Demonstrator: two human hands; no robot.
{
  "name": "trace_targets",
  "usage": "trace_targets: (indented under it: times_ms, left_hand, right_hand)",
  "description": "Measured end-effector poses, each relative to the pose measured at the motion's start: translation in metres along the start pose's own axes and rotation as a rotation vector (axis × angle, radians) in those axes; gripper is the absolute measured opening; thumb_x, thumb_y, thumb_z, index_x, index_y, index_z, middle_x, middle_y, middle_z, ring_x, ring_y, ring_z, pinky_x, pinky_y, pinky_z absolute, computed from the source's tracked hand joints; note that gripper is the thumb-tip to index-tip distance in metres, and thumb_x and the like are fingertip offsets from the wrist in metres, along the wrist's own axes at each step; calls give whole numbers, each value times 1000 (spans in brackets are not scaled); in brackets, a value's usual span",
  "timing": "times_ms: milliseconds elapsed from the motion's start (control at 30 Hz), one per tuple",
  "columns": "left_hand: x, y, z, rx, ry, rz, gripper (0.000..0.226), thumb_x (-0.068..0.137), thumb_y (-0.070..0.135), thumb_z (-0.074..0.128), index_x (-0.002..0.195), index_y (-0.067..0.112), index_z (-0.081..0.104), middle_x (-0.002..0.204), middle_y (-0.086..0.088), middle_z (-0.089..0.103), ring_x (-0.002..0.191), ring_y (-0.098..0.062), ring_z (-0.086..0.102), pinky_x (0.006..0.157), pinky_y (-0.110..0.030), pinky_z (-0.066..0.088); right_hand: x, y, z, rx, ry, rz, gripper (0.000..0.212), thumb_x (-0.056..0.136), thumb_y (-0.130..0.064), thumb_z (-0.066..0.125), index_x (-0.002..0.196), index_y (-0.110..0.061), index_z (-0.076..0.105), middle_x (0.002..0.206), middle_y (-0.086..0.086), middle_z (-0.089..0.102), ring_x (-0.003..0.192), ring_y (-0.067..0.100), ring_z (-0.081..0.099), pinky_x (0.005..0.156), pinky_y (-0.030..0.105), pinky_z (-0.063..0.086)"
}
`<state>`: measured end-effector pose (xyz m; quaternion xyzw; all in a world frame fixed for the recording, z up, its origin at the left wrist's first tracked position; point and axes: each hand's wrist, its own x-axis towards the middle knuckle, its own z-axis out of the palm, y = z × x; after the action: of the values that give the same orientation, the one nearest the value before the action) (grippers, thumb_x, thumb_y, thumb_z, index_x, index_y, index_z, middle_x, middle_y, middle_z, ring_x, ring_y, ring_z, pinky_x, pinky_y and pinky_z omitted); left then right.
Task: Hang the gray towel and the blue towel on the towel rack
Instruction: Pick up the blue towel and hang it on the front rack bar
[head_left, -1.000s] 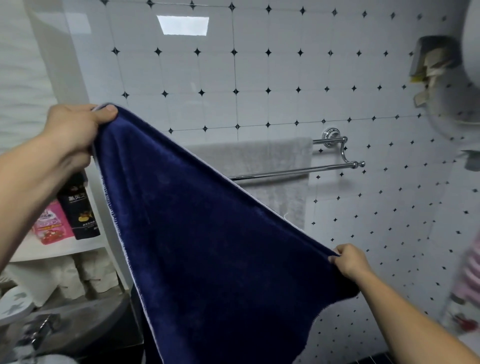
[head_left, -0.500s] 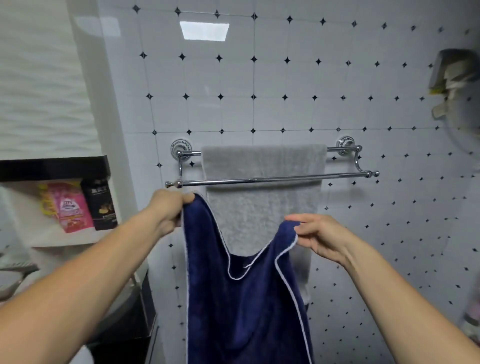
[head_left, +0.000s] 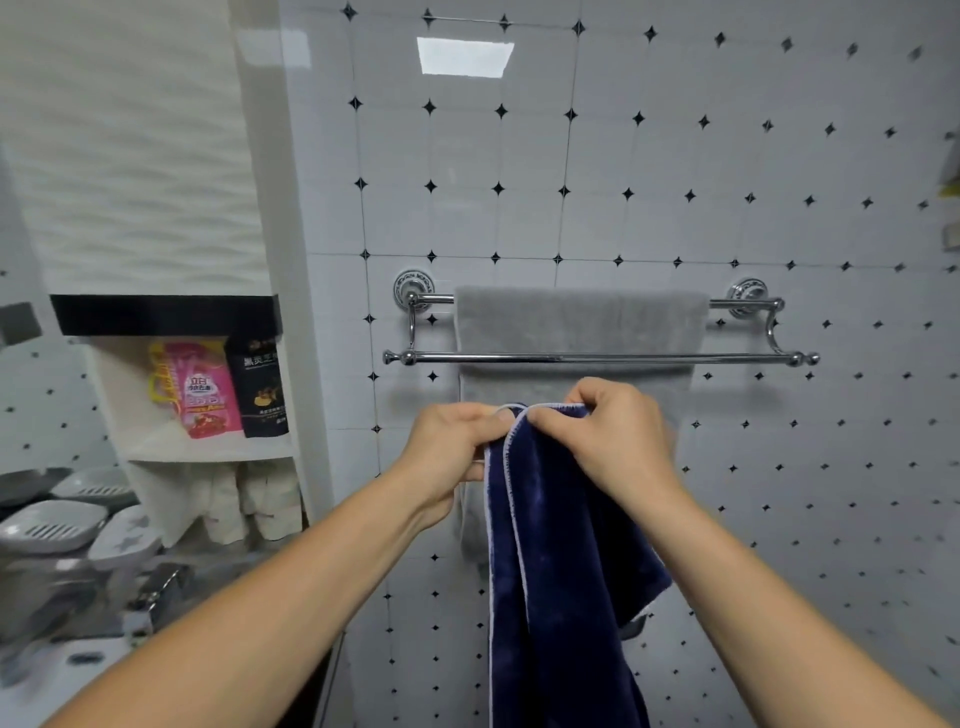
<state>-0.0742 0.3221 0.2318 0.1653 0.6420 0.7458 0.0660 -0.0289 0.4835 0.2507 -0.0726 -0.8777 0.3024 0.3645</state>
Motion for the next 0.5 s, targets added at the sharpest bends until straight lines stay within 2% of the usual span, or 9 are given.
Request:
trace_targets:
  times_ms: [33, 100, 200, 300, 400, 500]
  left_hand:
    - [-1, 0, -1, -15, -15, 1, 13, 89, 12, 66, 83, 9, 78, 79, -10, 77, 69, -18, 71, 60, -28, 56]
    - [-1, -1, 0, -46, -55, -1, 15, 91, 12, 64, 89, 5, 77, 86, -15, 77, 77, -22, 73, 65, -29, 58]
    - [-1, -2, 5, -78, -103, -5, 21, 94, 12, 59, 99, -1, 75, 98, -20, 76, 90, -28, 74, 76, -33, 59]
    - [-1, -3, 8, -105, -141, -13, 27, 96, 14, 55, 110, -4, 70, 109, -22, 73, 103, -33, 70, 90, -40, 56]
    - [0, -3, 6, -155, -137, -21, 29, 97, 16, 55, 109, -6, 69, 111, -23, 72, 106, -35, 68, 94, -42, 54]
    - [1, -2, 5, -200, -137, -27, 30, 96, 19, 55, 106, -5, 71, 109, -26, 71, 105, -37, 67, 96, -46, 53]
  right_hand:
    - [0, 0, 1, -17, 15, 2, 29, 59, -64, 63, 64, -37, 54, 47, -7, 53, 56, 9, 53, 48, 27, 31]
    - [1, 0, 4, 19, 26, 29, 31, 61, -62, 63, 63, -32, 54, 47, -7, 53, 56, 13, 53, 48, 27, 31]
    - [-2, -1, 10, 205, -28, 61, 31, 62, -58, 67, 61, -29, 56, 47, -12, 54, 53, 14, 51, 53, 30, 39]
    - [-3, -3, 11, 402, -78, 75, 35, 69, -48, 74, 56, -21, 57, 46, -10, 49, 50, 12, 45, 54, 31, 38]
    - [-3, -6, 8, 726, -230, 112, 36, 79, -34, 75, 57, -13, 56, 54, 4, 49, 50, 13, 42, 51, 26, 34]
    - [-3, -12, 7, 853, -309, 145, 33, 84, -27, 71, 58, -16, 55, 56, 6, 48, 46, 9, 40, 45, 22, 32]
